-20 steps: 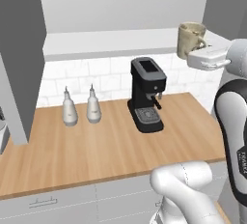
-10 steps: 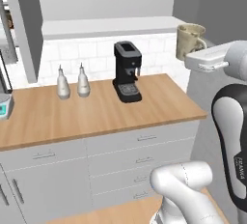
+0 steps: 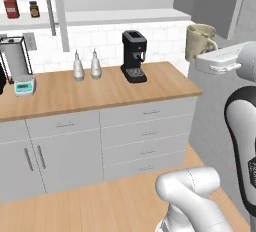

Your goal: Gather all objects into one cabinet and sort the glasses and bowls to opposite sides.

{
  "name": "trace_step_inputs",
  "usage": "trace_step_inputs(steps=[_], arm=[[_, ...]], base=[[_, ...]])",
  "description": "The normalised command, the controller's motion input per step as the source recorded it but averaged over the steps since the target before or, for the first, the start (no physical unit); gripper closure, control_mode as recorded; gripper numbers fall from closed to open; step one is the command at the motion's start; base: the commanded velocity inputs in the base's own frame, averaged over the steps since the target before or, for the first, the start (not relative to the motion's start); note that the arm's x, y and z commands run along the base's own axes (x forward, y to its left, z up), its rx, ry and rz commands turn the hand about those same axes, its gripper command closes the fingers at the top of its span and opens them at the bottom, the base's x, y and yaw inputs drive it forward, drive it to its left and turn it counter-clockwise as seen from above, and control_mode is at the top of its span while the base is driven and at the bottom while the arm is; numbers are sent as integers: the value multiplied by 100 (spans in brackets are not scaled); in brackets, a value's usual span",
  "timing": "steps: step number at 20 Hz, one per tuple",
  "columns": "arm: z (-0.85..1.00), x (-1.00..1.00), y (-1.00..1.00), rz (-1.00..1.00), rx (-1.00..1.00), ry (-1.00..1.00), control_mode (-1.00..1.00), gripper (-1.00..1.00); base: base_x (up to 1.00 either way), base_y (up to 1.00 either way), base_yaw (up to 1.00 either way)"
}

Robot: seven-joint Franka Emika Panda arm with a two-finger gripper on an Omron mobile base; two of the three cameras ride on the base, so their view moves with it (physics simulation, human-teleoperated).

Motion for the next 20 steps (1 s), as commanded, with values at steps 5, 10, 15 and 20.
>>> trace_step_inputs(steps=[5,10,15,20], arm=[[0,0,0,0,0,0,100,100],[0,0,0,0,0,0,100,100],[0,0,0,0,0,0,100,100],[0,0,0,0,0,0,100,100]], base=[[-49,93,-6],[-14,99,-11],[16,53,-8],[62,60,-19]])
